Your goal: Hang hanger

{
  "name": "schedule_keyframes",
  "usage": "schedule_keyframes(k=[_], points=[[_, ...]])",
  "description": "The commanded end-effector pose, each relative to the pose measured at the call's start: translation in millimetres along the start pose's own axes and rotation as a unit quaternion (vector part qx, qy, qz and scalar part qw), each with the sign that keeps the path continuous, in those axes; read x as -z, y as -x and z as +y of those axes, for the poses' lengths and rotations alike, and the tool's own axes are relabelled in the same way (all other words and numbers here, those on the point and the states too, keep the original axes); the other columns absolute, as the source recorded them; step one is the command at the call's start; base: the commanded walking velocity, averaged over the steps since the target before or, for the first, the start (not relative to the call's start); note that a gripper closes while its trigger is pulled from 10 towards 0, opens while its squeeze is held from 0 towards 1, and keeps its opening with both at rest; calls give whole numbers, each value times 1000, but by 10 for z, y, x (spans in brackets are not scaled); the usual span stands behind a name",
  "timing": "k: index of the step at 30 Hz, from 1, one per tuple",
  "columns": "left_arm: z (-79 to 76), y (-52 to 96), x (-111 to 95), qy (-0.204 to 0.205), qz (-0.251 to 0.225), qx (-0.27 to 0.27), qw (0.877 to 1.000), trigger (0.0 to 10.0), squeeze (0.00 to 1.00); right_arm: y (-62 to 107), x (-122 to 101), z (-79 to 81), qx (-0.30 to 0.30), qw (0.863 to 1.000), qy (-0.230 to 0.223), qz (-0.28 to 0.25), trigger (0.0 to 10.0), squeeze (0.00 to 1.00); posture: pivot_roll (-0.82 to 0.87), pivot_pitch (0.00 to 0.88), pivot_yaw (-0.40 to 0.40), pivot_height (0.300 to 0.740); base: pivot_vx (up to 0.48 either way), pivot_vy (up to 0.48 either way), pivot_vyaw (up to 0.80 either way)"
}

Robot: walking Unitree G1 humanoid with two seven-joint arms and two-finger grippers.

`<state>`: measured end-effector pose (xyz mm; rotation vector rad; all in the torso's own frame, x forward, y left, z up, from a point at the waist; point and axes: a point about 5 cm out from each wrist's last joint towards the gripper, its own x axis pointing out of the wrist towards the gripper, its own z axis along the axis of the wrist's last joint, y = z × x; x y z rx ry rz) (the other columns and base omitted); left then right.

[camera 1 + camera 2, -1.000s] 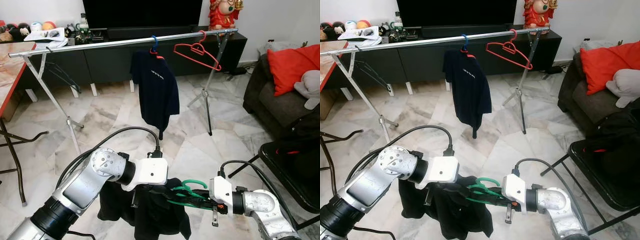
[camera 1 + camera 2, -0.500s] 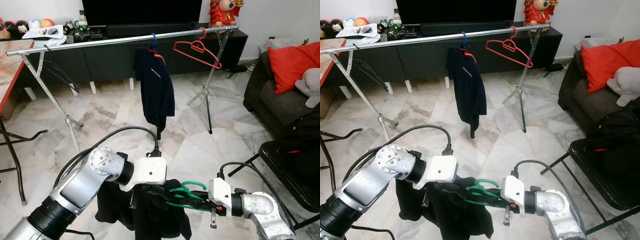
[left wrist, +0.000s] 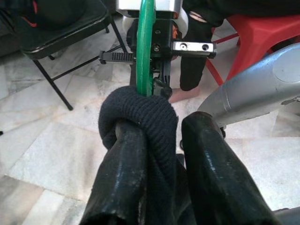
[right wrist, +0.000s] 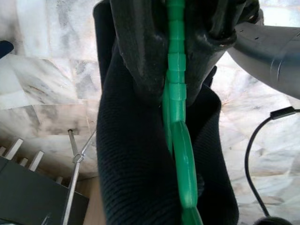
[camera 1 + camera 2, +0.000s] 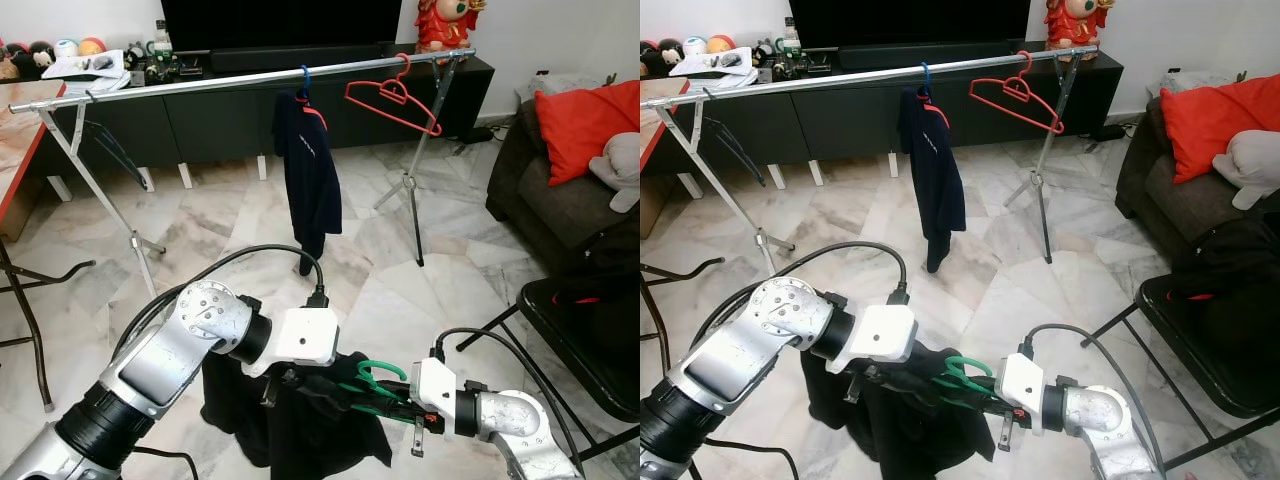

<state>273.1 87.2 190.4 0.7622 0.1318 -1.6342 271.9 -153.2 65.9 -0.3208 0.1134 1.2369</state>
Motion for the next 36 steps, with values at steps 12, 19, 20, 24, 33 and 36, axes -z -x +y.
schedule_keyframes(k=[12, 19, 20, 24, 33, 36], points=[[129, 37, -114, 13, -63, -50, 997, 10000, 1000, -37, 32, 13, 50, 999, -10, -11, 0, 0, -3, 89, 24, 721, 0, 0, 0], [110, -41, 90, 88, -90, -93, 988, 0, 0, -45, 28, 8, 59, 998, -11, -14, 0, 0, -14, 92, 25, 721, 0, 0, 0], [99, -41, 112, 92, -88, -94, 987, 0, 0, -43, 27, 6, 60, 998, -11, -14, 0, 0, -15, 93, 25, 721, 0, 0, 0], [54, -38, 174, 113, -94, -112, 983, 0, 0, 10, 26, -17, 70, 997, -8, -12, 0, 0, -12, 95, 22, 721, 0, 0, 0], [27, -36, 247, 124, -92, -139, 978, 0, 0, 42, -9, -67, 78, 997, -1, -14, 0, 0, -12, 95, 16, 721, 0, 0, 0], [31, -47, 264, 127, -93, -143, 977, 0, 0, 41, -14, -76, 80, 997, 0, -14, 0, 0, -14, 94, 16, 721, 0, 0, 0]])
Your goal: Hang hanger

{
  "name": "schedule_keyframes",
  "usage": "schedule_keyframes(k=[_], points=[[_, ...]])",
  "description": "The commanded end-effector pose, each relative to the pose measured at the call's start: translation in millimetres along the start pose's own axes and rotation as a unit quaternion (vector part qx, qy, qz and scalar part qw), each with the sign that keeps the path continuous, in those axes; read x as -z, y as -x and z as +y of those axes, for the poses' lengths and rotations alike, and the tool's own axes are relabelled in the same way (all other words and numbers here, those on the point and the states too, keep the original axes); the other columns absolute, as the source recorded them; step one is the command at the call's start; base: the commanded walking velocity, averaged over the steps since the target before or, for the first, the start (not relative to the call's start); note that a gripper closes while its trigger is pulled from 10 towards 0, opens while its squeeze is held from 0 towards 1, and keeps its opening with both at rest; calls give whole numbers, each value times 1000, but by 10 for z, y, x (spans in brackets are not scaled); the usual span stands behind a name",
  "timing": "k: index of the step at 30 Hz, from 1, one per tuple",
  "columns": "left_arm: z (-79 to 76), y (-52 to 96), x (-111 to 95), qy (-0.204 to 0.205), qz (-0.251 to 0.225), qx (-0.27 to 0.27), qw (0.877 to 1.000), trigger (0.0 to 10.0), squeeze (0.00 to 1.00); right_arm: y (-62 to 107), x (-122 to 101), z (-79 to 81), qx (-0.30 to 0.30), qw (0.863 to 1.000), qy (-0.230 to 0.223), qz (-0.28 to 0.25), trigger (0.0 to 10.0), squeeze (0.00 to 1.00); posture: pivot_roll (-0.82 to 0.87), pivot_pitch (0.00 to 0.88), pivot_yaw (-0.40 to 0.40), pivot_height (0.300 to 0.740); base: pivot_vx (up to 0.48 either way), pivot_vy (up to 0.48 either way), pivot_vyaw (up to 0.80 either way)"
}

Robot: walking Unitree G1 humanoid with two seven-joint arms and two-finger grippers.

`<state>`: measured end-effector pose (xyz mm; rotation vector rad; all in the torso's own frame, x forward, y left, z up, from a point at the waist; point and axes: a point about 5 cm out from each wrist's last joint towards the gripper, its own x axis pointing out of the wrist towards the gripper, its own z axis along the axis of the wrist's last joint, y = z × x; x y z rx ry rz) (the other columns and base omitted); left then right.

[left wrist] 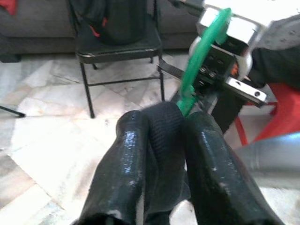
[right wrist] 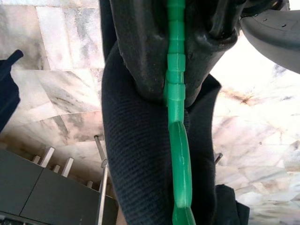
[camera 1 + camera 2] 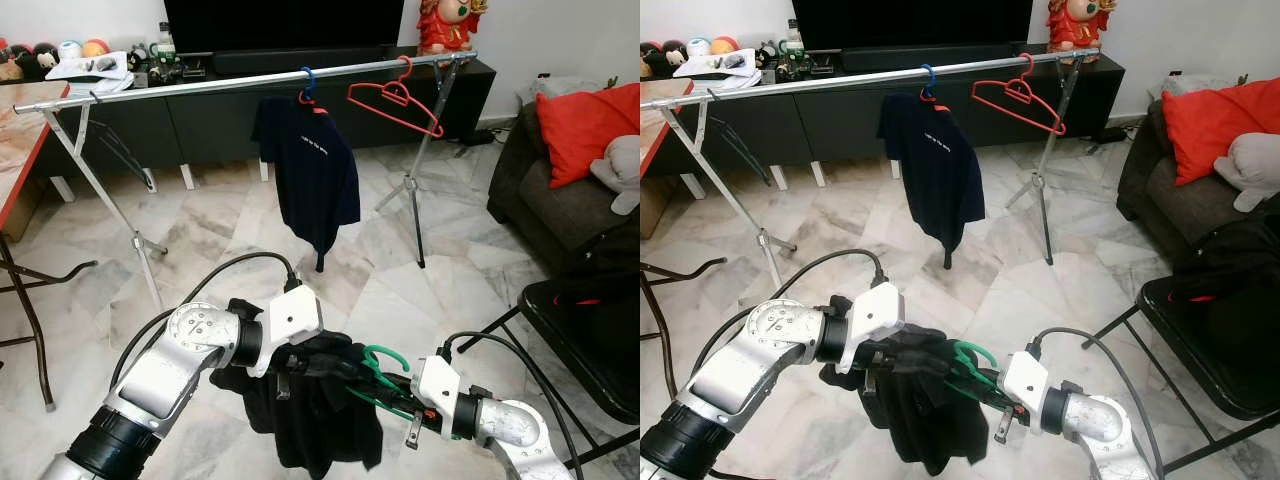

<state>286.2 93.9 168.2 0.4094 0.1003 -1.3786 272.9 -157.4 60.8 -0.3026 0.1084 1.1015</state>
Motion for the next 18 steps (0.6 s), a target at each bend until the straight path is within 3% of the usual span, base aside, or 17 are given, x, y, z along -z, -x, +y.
schedule_keyframes(k=[1, 4, 6, 7, 15, 18], points=[[5, 14, 11, -2, -3, -5, 1000, 0, 0, 9, -81, -67, 13, 1000, 13, -17, 0, 0, -15, 95, 16, 721, 0, 0, 0], [-5, 7, 50, -5, 5, -12, 1000, 0, 0, 8, -90, -74, 15, 1000, 14, -18, 0, 0, -17, 94, 13, 721, 0, 0, 0], [-23, 3, 84, -10, 16, -13, 1000, 4627, 0, 12, -93, -77, 15, 1000, 15, -18, 0, 0, -16, 94, 12, 721, 0, 0, 0], [-37, 7, 91, -8, 17, -10, 1000, 10000, 0, 14, -93, -78, 15, 1000, 15, -18, 0, 0, -17, 95, 12, 721, 0, 0, 0], [-142, 47, 156, -29, 54, 14, 998, 10000, 0, 10, -127, -133, 29, 999, 16, -24, 0, 0, -11, 95, 9, 721, 0, 0, 0], [-138, 41, 163, -25, 47, 2, 999, 10000, 0, -16, -181, -155, 34, 999, 15, -36, 0, 0, -14, 95, 8, 721, 0, 0, 0]])
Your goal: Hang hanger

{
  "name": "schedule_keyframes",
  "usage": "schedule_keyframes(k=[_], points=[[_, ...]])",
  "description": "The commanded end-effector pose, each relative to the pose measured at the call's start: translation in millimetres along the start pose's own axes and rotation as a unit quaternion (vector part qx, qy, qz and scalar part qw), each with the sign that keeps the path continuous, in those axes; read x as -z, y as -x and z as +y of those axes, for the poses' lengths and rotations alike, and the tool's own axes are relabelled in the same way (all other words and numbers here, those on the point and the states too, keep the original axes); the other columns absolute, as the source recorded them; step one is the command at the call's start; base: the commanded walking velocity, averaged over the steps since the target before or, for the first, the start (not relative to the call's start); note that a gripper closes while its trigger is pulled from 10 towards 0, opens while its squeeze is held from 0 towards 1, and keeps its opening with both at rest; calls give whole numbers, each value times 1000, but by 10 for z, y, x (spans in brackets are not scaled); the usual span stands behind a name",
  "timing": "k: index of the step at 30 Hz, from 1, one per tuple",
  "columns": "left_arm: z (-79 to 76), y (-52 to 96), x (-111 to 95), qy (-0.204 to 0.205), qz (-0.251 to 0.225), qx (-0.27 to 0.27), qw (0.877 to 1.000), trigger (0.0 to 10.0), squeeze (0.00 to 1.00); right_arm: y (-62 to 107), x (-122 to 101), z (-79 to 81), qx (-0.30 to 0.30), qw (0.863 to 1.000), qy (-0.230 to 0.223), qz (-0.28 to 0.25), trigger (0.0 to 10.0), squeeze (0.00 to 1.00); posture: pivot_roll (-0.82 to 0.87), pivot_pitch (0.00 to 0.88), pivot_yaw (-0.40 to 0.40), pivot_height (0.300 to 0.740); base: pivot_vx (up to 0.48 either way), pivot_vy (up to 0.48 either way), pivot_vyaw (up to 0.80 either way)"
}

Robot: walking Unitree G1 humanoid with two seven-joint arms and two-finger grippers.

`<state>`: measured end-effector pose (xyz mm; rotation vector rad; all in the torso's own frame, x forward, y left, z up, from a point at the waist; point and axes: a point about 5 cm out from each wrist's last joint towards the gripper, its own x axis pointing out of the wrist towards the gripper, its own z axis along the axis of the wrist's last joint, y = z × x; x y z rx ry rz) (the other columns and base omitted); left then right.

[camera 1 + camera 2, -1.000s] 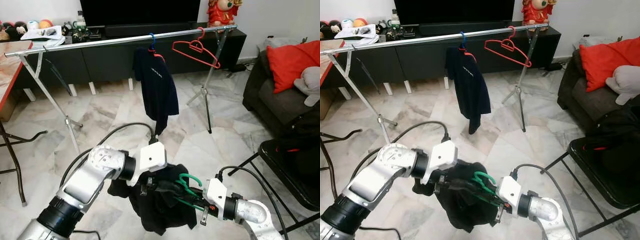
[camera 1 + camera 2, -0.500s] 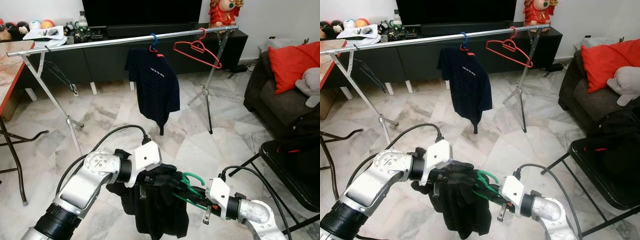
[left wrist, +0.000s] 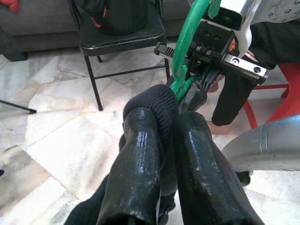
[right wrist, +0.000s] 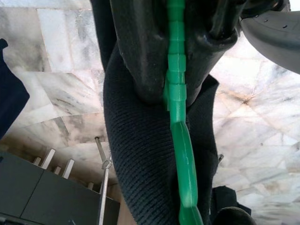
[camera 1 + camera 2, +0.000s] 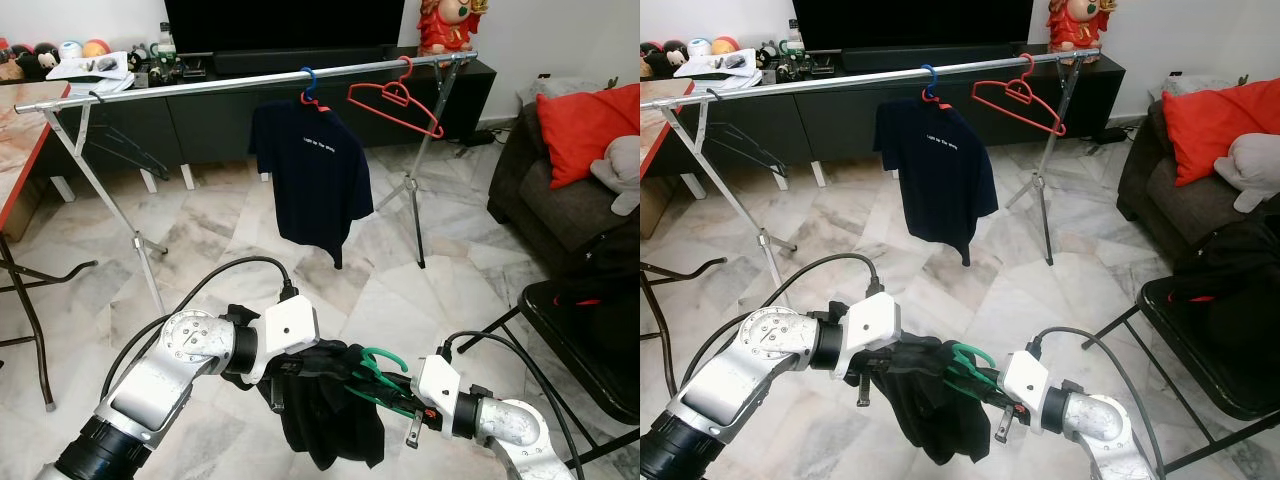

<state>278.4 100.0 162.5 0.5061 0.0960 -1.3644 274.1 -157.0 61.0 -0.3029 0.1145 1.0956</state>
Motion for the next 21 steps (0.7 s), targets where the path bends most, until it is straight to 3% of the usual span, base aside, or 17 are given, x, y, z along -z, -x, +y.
schedule_keyframes(k=[1, 3, 6, 7, 13, 21], points=[[-56, -19, 100, 12, 17, 0, 1000, 10000, 0, -13, -189, -146, 30, 999, 20, -39, 0, 0, -14, 95, 8, 721, 0, 0, 0], [17, 17, 91, 14, -2, -51, 999, 10000, 0, -20, -223, -163, 32, 998, 22, -44, 0, 0, -17, 95, 6, 721, 0, 0, 0], [76, 125, 70, 34, -29, -83, 996, 10000, 0, -8, -229, -185, 40, 998, 23, -43, 0, 0, -17, 95, 5, 721, 0, 0, 0], [74, 205, 66, 61, -42, -84, 994, 10000, 1000, -1, -219, -188, 41, 998, 23, -40, 0, 0, -14, 95, 3, 721, 0, 0, 0], [-26, 412, 104, 96, -29, -53, 993, 10000, 1000, -16, -182, -198, 54, 998, 20, -27, 0, 0, -6, 93, -1, 721, 0, 0, 0], [-34, 400, 160, 91, -3, -75, 993, 10000, 1000, -65, -260, -255, 82, 995, 9, -47, 0, 0, -6, 93, -3, 721, 0, 0, 0]])
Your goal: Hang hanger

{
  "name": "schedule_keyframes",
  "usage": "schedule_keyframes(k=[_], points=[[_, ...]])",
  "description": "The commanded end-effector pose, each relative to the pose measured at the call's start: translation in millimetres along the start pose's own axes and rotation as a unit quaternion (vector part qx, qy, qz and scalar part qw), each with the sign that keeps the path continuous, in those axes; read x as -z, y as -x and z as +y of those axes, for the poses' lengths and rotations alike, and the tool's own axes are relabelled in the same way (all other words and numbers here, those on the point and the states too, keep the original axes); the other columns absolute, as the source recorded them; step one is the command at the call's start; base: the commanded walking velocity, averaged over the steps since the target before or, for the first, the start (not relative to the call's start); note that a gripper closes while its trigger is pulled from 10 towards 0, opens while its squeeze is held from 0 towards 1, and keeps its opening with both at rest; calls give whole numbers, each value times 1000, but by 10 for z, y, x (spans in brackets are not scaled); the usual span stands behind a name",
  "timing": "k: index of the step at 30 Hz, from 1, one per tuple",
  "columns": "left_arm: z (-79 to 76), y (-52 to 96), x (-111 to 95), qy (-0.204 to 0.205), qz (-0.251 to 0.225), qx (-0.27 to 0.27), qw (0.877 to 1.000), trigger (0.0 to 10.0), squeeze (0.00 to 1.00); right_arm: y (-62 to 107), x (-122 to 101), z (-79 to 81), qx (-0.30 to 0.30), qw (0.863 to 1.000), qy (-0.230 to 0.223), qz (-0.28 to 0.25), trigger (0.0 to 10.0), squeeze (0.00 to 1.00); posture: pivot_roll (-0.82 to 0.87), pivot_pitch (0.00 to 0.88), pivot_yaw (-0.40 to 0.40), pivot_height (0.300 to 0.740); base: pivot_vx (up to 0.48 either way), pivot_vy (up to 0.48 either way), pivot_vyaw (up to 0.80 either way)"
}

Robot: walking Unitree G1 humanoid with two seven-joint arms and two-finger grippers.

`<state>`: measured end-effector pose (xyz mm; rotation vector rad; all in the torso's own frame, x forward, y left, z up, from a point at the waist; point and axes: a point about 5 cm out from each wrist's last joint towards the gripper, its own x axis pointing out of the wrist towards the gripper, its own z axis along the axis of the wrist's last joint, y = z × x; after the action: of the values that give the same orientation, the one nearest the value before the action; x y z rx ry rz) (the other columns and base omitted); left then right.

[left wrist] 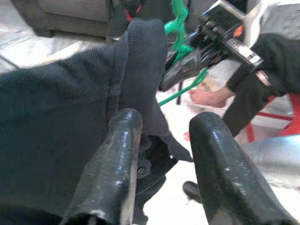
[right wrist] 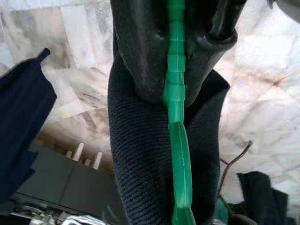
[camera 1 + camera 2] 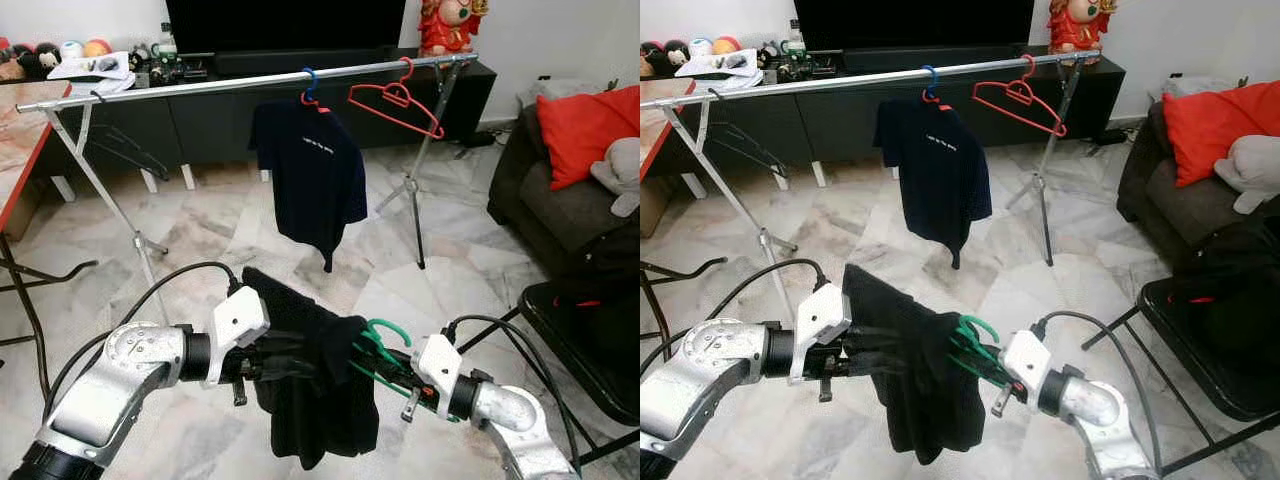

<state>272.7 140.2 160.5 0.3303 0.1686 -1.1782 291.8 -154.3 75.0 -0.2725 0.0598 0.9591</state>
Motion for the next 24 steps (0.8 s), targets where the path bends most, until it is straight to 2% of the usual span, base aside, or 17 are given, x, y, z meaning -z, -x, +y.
schedule_keyframes(k=[1, 7, 10, 11, 12, 13, 16, 19, 22, 24], points=[[-9, -103, 94, 4, 8, -51, 999, 10000, 1000, -64, -210, -123, 42, 998, 2, -49, 0, 0, -8, 91, -8, 721, 0, 0, 0], [-95, -271, 165, 34, 4, -95, 995, 10000, 1000, -121, -266, -43, 41, 997, 0, -65, 0, 0, -12, 92, -10, 721, 0, 0, 0], [-156, -381, 157, 36, -2, -114, 993, 10000, 1000, -156, -317, -6, 32, 996, -4, -77, 0, 0, -10, 90, -14, 721, 0, 0, 0], [-137, -406, 148, 27, -2, -137, 990, 10000, 773, -173, -344, 1, 29, 996, -6, -83, 0, 0, -10, 90, -14, 721, 0, 0, 0], [-121, -419, 142, 20, -1, -152, 988, 10000, 773, -184, -360, 5, 27, 996, -7, -86, 0, 0, -10, 90, -14, 721, 0, 0, 0], [-76, -425, 123, 19, -7, -181, 983, 10000, 0, -200, -380, 14, 23, 996, -6, -89, 0, 0, -14, 86, -14, 721, 0, 0, 0], [-40, -428, 106, 24, -14, -202, 979, 10000, 0, -205, -386, 19, 22, 996, -5, -89, 0, 0, -10, 83, -16, 721, 0, 0, 0], [42, -440, 92, 33, -27, -257, 966, 10000, 0, -212, -404, 28, 19, 996, -6, -89, 0, 0, -16, 78, -20, 721, 0, 0, 0], [88, -447, 96, 39, -28, -284, 958, 10000, 0, -208, -409, 30, 18, 996, -7, -89, 0, 0, -20, 73, -22, 721, 0, 0, 0], [136, -442, 103, 45, -27, -315, 948, 10000, 0, -203, -412, 32, 17, 996, -7, -88, 0, 0, -23, 70, -23, 721, 0, 0, 0]])
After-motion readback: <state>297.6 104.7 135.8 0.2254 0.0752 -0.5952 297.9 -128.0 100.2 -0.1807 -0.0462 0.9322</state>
